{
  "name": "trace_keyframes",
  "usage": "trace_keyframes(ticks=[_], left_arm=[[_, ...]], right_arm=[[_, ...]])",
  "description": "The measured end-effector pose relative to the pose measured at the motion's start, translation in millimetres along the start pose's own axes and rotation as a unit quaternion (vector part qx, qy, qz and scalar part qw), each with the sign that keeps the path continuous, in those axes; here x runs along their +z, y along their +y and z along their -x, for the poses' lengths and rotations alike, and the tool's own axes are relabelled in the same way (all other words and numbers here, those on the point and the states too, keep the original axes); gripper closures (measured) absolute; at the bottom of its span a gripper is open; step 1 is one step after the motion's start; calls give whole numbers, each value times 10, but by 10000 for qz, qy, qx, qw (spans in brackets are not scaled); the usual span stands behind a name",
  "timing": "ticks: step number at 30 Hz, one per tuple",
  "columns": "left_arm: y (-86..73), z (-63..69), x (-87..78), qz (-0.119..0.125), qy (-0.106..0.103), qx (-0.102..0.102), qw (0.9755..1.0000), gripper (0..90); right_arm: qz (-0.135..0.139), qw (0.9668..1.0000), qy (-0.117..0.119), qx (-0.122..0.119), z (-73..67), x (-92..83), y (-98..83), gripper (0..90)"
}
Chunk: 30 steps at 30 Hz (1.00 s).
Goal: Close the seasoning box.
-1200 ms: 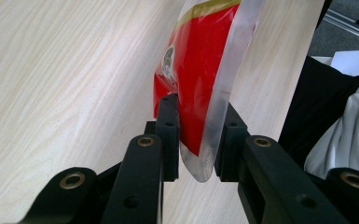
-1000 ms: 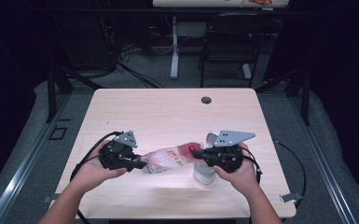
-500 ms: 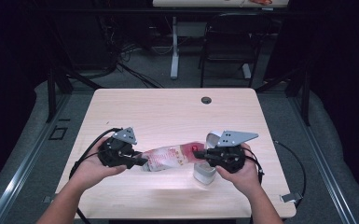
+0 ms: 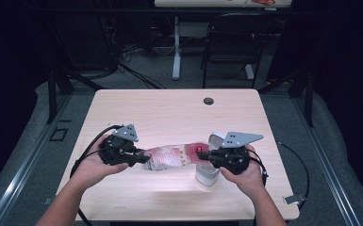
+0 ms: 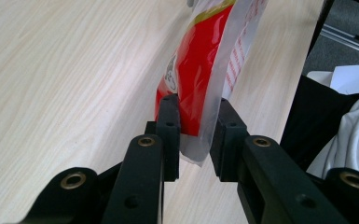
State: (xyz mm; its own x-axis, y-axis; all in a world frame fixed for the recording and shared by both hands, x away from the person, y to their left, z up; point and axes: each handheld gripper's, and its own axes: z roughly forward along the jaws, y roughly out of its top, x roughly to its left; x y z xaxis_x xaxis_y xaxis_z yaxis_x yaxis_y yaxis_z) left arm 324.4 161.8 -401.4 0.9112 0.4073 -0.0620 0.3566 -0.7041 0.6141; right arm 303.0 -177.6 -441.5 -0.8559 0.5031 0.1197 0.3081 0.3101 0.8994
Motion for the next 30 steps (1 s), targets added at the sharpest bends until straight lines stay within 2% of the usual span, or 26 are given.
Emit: trace_keyframes(ticks=[25,30], left_arm=[[188,-16,-82,186,59,72,9998,761],[229,-18,-86,240,61,90,9997,763]], right_arm=[[36,9999,-45,135,68,-47,-37,882],[-28,9999,-81,134,67,-66,-39,883]])
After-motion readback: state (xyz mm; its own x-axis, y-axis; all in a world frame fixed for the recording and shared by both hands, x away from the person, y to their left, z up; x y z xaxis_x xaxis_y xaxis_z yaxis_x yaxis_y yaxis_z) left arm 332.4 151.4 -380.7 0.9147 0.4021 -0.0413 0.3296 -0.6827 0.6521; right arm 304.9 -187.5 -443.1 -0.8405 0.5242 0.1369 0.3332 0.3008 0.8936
